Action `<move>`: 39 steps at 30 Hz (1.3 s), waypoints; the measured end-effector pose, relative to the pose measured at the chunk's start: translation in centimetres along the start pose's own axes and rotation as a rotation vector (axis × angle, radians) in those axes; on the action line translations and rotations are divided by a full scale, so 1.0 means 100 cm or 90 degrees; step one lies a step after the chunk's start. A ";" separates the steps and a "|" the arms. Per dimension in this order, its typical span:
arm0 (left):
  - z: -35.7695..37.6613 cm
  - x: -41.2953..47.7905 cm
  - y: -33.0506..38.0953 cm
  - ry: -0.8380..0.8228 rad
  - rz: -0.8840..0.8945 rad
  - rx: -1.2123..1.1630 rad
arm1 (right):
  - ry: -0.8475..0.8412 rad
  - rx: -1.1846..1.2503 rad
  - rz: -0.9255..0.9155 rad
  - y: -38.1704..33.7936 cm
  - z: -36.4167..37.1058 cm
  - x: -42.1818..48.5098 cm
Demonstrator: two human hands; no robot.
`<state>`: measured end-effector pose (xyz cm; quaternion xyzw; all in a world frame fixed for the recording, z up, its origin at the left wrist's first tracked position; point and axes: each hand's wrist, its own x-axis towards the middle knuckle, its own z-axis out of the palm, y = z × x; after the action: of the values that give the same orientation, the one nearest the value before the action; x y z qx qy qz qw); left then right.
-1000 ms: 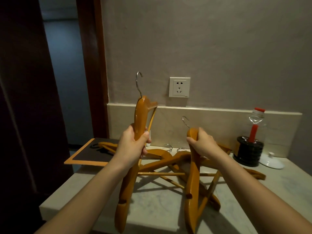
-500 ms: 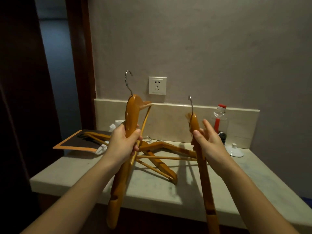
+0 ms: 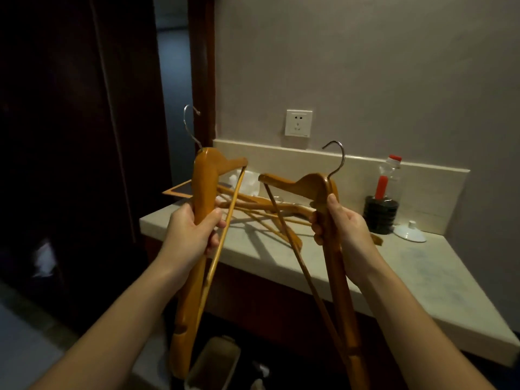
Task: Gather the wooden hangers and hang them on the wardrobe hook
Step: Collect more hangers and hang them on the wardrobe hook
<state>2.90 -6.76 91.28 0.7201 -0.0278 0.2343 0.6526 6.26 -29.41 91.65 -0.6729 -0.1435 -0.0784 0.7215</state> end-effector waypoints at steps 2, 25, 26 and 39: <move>-0.018 -0.021 -0.004 0.034 -0.014 0.016 | -0.038 0.014 0.026 0.005 0.016 -0.008; -0.316 -0.258 -0.166 0.287 -0.447 0.155 | -0.536 -0.109 0.374 0.216 0.319 -0.145; -0.326 -0.270 -0.178 0.287 -0.477 0.155 | -0.558 -0.137 0.379 0.229 0.328 -0.153; -0.379 -0.380 -0.279 0.263 -0.806 0.104 | -0.701 -0.417 0.572 0.366 0.372 -0.188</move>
<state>-32.64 23.34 52.69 0.5849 0.5433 -0.0591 0.5994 -4.11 9.07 53.08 -0.7872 -0.1644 0.5278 0.2736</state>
